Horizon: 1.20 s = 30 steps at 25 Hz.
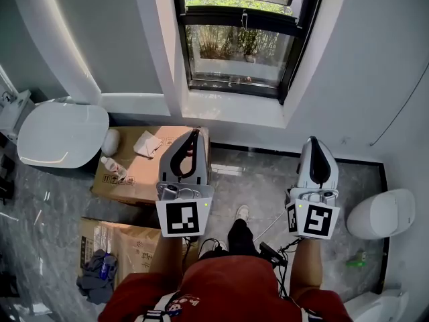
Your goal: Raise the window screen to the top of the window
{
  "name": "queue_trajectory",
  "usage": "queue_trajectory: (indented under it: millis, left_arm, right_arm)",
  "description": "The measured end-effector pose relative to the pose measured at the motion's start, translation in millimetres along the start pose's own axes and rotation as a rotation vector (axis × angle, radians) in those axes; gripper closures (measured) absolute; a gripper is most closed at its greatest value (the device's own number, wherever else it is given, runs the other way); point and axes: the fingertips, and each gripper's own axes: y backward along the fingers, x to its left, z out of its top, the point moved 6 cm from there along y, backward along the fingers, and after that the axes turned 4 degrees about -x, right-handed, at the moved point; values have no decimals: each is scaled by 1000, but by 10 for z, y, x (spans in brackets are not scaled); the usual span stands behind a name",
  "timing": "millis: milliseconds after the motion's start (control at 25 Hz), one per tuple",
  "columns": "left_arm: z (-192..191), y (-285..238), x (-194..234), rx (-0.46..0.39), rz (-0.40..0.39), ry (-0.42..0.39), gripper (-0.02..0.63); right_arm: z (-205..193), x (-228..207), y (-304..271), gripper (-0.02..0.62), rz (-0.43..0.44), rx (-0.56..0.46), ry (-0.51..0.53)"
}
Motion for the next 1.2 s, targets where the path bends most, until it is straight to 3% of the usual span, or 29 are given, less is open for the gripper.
queue_trajectory:
  millis: [280,720,1200]
  left_arm:
    - [-146,-434,-41,-3,-2,-3,600]
    - [-357,-1546,-143,2,-13,-39,600]
    - [-634,-2612,-393,5,16,-61,600]
  right_arm:
    - [-211,-198,-345,584,-4,1,-7]
    - [-660,-764,-1233,584,-34,-11,-38]
    - [-1218,-1296,-2119,584,13,-15,-40]
